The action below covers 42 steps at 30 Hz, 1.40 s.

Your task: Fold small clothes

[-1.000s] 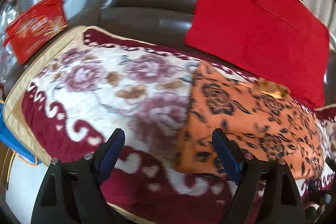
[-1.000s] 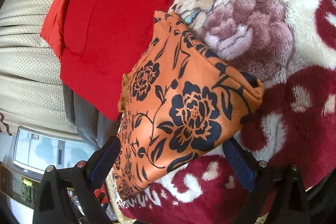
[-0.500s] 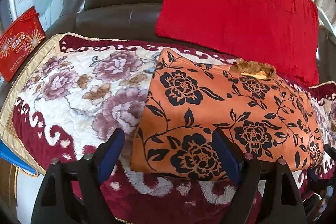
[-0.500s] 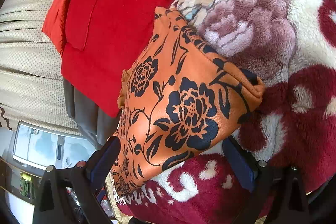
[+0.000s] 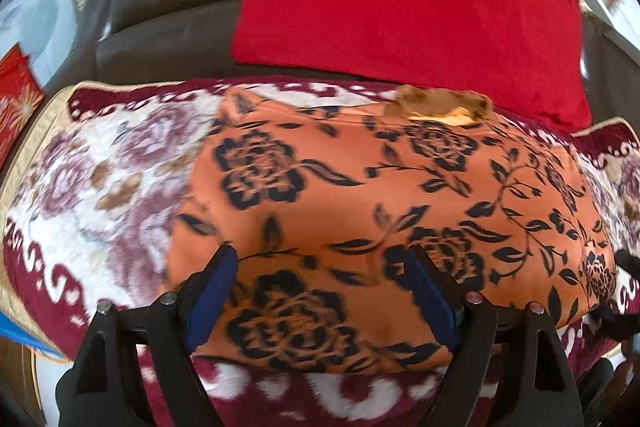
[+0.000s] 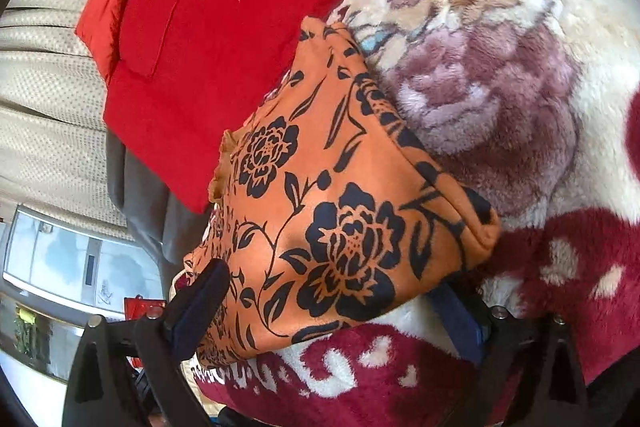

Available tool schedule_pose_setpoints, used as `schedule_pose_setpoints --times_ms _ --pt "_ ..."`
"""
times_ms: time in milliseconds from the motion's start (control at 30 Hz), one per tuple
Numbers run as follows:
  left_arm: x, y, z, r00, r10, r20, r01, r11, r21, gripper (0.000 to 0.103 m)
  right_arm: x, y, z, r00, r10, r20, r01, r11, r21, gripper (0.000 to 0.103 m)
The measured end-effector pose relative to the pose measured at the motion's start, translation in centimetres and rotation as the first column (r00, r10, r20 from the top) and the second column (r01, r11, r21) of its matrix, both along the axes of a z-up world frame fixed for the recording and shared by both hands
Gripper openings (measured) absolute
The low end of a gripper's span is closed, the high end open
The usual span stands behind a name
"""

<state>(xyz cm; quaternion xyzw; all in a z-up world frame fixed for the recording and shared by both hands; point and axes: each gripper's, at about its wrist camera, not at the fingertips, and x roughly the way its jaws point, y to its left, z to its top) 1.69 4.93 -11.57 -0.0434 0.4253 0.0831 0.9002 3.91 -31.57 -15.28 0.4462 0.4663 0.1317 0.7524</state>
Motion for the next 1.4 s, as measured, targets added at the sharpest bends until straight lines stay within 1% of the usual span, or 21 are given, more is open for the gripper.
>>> schedule_pose_setpoints --times_ms 33,133,267,333,367,433,500,533,567,633,767,967,1000,1033,1067,1133,1200,1300,1333,1367,1400 --pt "0.3 -0.5 -0.1 1.0 -0.011 -0.001 0.011 1.0 0.006 0.085 0.2 0.1 0.5 1.0 0.0 0.012 0.0 1.0 -0.02 0.093" --pt "1.0 -1.9 -0.6 0.999 -0.042 -0.019 0.042 0.999 0.019 0.085 1.1 0.3 1.6 1.0 0.019 0.015 -0.017 0.995 -0.094 0.01" --pt "1.0 -2.7 -0.7 0.999 -0.052 -0.013 0.052 0.998 0.039 0.085 0.1 0.2 3.5 0.997 0.012 0.078 0.005 0.978 -0.21 0.01" --pt "1.1 -2.7 -1.0 0.999 -0.041 -0.015 0.041 0.999 0.033 0.085 0.1 0.2 0.9 1.0 0.029 0.002 -0.028 0.97 -0.24 0.015" --pt "1.4 -2.6 -1.3 0.999 -0.038 -0.024 0.039 0.999 0.029 0.085 0.3 -0.1 -1.0 0.998 0.04 -0.052 -0.05 0.976 -0.21 0.021" --pt "1.7 -2.6 -1.6 0.998 -0.045 -0.046 0.046 0.999 0.027 0.085 -0.6 -1.8 -1.6 1.0 -0.009 -0.025 0.008 0.998 -0.066 0.024" --pt "1.9 -2.8 -1.8 0.998 -0.045 -0.036 0.047 0.998 0.041 0.085 -0.8 -3.0 0.0 1.0 0.004 -0.007 -0.005 0.996 -0.086 0.044" --pt "2.0 -2.8 -2.0 0.998 -0.052 -0.037 0.053 0.998 0.038 0.085 -1.0 -3.5 0.6 1.0 0.0 0.012 0.001 0.995 -0.101 0.069" --pt "2.2 -2.9 -2.3 0.997 -0.057 -0.042 0.059 0.998 0.037 0.085 -1.1 -4.2 1.4 0.999 -0.019 0.046 0.024 0.993 -0.112 0.079" --pt "2.7 -3.0 -3.2 0.996 -0.062 -0.063 0.065 0.997 0.047 0.085 0.0 -5.4 2.7 0.996 -0.022 0.084 0.032 0.992 -0.119 0.08" --pt "2.9 -3.1 -3.9 0.996 -0.074 -0.058 0.077 0.995 0.061 0.086 6.3 -5.1 3.3 0.989 0.086 0.121 -0.074 0.992 -0.103 0.08" --pt "3.0 -3.0 -4.0 0.994 -0.094 -0.057 0.097 0.994 0.054 0.087 18.5 -2.5 -0.5 0.969 0.246 -0.011 -0.246 0.963 -0.112 0.078" --pt "3.1 -3.0 -4.0 0.994 -0.098 -0.056 0.101 0.993 0.054 0.087 20.0 -2.0 -1.6 0.964 0.262 -0.041 -0.265 0.961 -0.083 0.074" --pt "3.0 -2.8 -4.1 0.993 -0.103 -0.054 0.105 0.993 0.053 0.087 20.9 -1.6 -1.8 0.961 0.269 -0.059 -0.273 0.96 -0.068 0.036" --pt "2.7 -3.0 -3.9 0.993 -0.106 -0.052 0.108 0.993 0.052 0.087 21.3 -1.0 -1.5 0.957 0.281 -0.067 -0.286 0.955 -0.082 0.016" --pt "2.6 -2.8 -3.9 0.992 -0.116 -0.045 0.118 0.992 0.044 0.088 20.8 0.2 1.3 0.96 0.279 0.005 -0.27 0.935 -0.23 0.016" --pt "2.6 -2.5 -3.9 0.992 -0.117 -0.043 0.119 0.992 0.033 0.088 20.6 -0.3 0.2 0.979 0.201 -0.044 -0.204 0.929 -0.309 0.015" --pt "1.9 -1.8 -2.8 0.994 -0.106 -0.036 0.106 0.994 0.02 0.088 19.9 -1.3 -1.4 0.989 0.137 -0.054 -0.145 0.966 -0.212 0.028" --pt "1.6 -1.2 -2.5 0.995 -0.095 -0.028 0.096 0.995 0.02 0.088 19.4 -1.3 -0.7 0.991 0.123 -0.048 -0.131 0.962 -0.241 0.045" --pt "1.1 -0.1 -2.0 0.998 -0.068 -0.016 0.069 0.998 0.017 0.088 18.9 -1.4 0.1 0.994 0.099 -0.047 -0.109 0.952 -0.285 0.079" --pt "0.6 1.1 -1.5 0.999 -0.041 -0.002 0.041 0.999 0.005 0.088 18.1 -1.5 1.3 0.998 0.067 -0.021 -0.07 0.943 -0.325 0.086"
